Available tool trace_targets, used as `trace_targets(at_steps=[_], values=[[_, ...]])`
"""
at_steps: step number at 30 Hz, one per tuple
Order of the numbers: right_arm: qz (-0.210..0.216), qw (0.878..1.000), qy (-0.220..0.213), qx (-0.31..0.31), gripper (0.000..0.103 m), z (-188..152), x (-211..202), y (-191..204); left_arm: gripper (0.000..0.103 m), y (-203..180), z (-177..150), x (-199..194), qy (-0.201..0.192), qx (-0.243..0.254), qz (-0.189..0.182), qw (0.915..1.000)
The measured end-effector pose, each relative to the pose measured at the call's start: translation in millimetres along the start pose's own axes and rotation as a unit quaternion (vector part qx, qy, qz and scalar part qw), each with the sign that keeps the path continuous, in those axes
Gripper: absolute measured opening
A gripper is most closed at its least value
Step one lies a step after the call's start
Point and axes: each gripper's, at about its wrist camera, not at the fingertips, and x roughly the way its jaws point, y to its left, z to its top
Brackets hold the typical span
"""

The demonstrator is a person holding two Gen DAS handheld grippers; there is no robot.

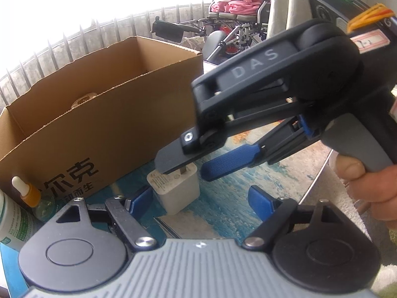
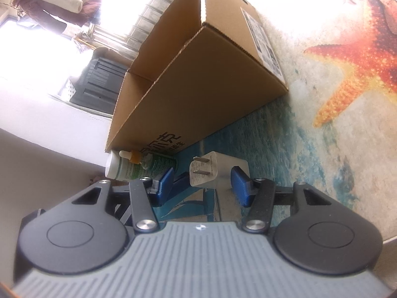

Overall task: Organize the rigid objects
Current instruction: 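Close the right gripper around the white plug charger, then carry the charger over the box rim and open the right gripper inside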

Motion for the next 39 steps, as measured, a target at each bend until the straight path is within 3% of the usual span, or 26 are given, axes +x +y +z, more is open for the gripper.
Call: trace_targets(at_steps=[9, 24, 39], values=[[-0.001, 1.0, -0.021, 0.015, 0.052, 2, -12, -13, 0.085, -22, 19, 18, 0.005, 0.013, 0.039, 0.9991], [-0.015, 1.0, -0.011, -0.003, 0.052, 2, 4, -4, 0.059, -15, 27, 50, 0.04, -0.016, 0.035, 0.9985], [-0.038, 0.999, -0.002, -0.022, 0.051, 5, 17, 4, 0.049, -13, 25, 49, 0.034, -0.031, 0.035, 0.9983]])
